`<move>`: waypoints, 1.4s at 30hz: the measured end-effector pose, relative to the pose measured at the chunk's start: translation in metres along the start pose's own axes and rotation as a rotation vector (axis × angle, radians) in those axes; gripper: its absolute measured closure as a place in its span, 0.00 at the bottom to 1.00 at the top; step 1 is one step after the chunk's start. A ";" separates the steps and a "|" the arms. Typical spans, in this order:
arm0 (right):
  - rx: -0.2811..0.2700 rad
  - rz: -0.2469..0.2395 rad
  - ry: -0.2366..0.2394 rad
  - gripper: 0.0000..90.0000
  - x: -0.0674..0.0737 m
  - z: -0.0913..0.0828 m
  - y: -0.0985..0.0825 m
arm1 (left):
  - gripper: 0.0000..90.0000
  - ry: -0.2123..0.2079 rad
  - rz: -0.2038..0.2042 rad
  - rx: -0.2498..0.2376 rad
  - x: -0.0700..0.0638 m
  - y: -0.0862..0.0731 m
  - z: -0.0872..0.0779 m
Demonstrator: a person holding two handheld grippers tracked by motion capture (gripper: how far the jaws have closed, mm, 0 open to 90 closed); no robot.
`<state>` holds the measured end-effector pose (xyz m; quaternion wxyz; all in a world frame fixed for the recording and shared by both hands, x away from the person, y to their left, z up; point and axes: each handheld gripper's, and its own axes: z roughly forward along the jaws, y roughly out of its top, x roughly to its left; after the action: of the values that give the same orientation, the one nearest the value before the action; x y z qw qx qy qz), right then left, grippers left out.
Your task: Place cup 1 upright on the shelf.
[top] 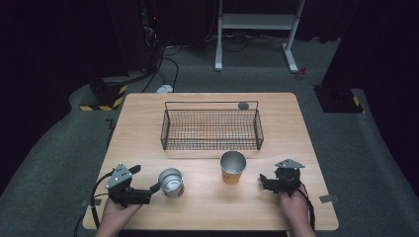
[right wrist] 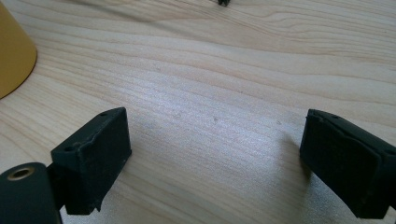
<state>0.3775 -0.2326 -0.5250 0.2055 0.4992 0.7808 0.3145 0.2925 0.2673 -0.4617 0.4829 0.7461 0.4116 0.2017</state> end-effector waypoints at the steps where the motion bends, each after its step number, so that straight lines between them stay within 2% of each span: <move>1: 0.000 0.000 -0.001 0.09 0.000 0.000 0.000 | 0.00 -0.008 0.009 0.005 -0.001 0.000 0.001; 6: 0.000 0.000 -0.001 0.09 0.000 0.000 0.000 | 0.00 -0.024 0.032 0.007 -0.009 0.000 0.006; 17: 0.000 0.000 -0.001 0.09 0.000 0.000 0.000 | 0.00 -0.057 0.038 -0.006 -0.021 0.001 0.015; 23: 0.001 0.001 -0.002 0.09 0.000 0.000 0.000 | 0.00 -0.080 0.052 0.017 -0.030 -0.004 0.022; 31: 0.001 0.001 -0.002 0.09 0.000 0.000 0.000 | 0.00 -0.058 0.062 0.021 -0.032 -0.009 0.031; 32: 0.000 0.000 -0.002 0.09 0.000 0.000 0.000 | 0.00 -0.062 0.052 0.020 -0.032 -0.010 0.032; 39: 0.000 0.000 -0.002 0.09 0.000 0.000 0.000 | 0.00 -0.045 0.078 0.024 -0.033 -0.016 0.036; 42: 0.000 0.000 -0.003 0.09 0.000 0.000 0.000 | 0.00 -0.051 0.060 0.024 -0.032 -0.018 0.037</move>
<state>0.3776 -0.2324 -0.5250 0.2068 0.4996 0.7805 0.3138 0.2928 0.2246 -0.4914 0.4779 0.7688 0.3790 0.1921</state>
